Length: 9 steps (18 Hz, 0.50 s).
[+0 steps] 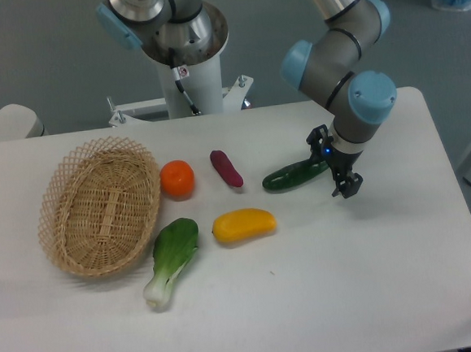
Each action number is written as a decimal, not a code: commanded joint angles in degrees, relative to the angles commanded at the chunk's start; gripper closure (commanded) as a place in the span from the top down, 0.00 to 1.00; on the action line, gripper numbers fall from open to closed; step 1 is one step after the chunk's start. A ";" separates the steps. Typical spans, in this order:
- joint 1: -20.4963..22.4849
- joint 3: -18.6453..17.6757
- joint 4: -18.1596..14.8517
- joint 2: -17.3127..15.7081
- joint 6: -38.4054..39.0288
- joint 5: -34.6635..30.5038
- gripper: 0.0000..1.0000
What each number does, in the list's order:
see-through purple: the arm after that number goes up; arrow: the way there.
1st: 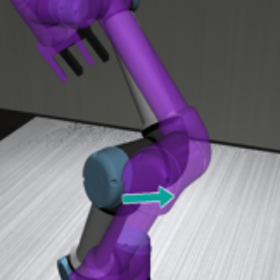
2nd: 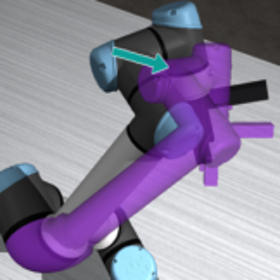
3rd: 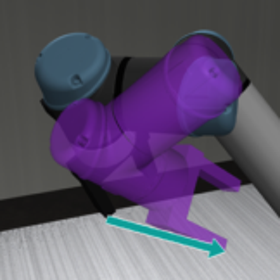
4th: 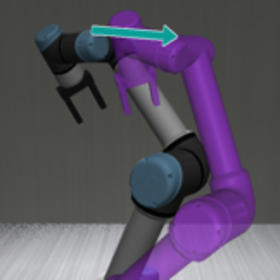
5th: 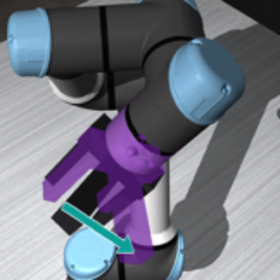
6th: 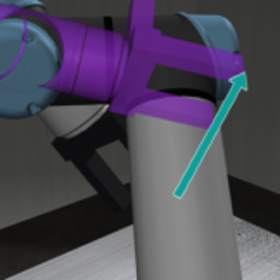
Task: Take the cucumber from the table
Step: 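Move the open gripper over the green cucumber's middle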
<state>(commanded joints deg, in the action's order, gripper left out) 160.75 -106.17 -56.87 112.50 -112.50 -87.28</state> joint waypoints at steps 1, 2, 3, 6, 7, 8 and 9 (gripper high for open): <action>0.00 -0.18 -0.09 -0.26 0.00 0.00 1.00; 0.09 -0.53 -0.09 -0.61 0.00 0.00 1.00; 0.09 -0.53 -0.17 -0.96 -0.09 0.00 1.00; 0.09 -2.98 0.17 -1.67 0.79 0.09 1.00; 0.00 -4.21 0.44 -2.19 1.23 0.09 1.00; 0.00 -5.44 0.96 -2.63 2.36 0.09 1.00; 0.00 -6.41 0.97 -2.90 3.50 0.17 1.00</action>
<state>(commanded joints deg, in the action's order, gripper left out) 160.75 -112.58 -55.90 109.60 -109.00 -87.10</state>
